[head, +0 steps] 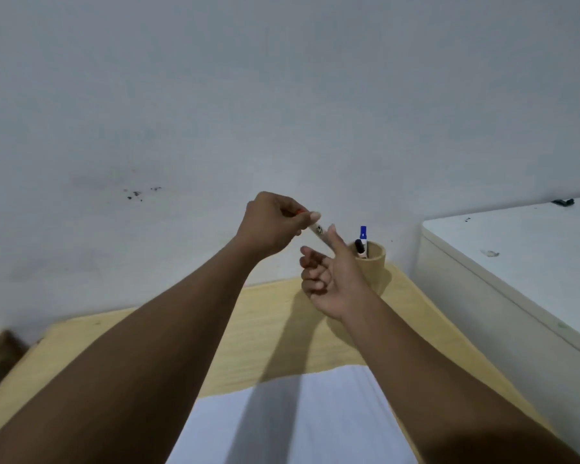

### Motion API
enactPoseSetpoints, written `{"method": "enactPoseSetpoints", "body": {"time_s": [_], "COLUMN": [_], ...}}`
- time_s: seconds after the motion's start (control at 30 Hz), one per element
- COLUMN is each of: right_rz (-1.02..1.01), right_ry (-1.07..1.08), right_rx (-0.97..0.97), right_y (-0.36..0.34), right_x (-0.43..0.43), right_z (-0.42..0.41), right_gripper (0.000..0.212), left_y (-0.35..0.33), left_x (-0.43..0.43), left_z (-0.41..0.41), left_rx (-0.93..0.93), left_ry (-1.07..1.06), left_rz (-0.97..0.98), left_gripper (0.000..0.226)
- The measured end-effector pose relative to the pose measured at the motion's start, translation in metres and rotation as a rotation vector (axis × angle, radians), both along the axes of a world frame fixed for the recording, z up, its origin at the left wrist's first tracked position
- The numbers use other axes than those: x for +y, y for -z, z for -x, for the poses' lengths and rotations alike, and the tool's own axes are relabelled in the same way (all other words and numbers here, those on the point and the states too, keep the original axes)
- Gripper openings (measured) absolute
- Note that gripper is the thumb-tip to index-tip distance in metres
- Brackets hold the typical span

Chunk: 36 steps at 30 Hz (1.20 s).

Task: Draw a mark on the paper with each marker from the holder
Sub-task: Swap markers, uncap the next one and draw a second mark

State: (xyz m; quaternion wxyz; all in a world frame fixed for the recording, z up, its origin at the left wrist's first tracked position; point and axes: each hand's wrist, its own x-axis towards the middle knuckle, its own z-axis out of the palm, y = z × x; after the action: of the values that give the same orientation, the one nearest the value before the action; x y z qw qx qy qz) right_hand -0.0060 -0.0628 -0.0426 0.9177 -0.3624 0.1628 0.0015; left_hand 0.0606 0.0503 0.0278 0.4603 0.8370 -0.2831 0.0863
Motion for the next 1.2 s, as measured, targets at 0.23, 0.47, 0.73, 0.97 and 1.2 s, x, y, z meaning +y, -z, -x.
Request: {"method": "enactPoseSetpoints", "body": {"time_s": [0.23, 0.47, 0.73, 0.97, 1.2], "right_rz": [0.077, 0.369, 0.884, 0.973, 1.027], "right_ry": [0.004, -0.077, -0.127, -0.121, -0.131], "right_rx": [-0.212, -0.225, -0.165, -0.135, -0.159], "right_y": [-0.01, 0.023, 0.095, 0.106, 0.109], "right_x": [0.077, 0.082, 0.155, 0.167, 0.166], "right_z": [-0.01, 0.015, 0.045, 0.054, 0.053], "right_gripper": [0.021, 0.022, 0.02, 0.014, 0.016], "left_y": [0.035, 0.12, 0.164, 0.16, 0.165], "left_x": [0.122, 0.254, 0.243, 0.254, 0.254], "left_z": [0.023, 0.033, 0.044, 0.041, 0.045], "left_rx": [0.159, 0.333, 0.402, 0.573, 0.554], "left_ry": [-0.13, -0.34, -0.2, -0.06, -0.078], "left_rz": [0.234, 0.112, -0.343, -0.277, -0.197], "left_gripper": [0.037, 0.024, 0.015, 0.042, 0.033]}}
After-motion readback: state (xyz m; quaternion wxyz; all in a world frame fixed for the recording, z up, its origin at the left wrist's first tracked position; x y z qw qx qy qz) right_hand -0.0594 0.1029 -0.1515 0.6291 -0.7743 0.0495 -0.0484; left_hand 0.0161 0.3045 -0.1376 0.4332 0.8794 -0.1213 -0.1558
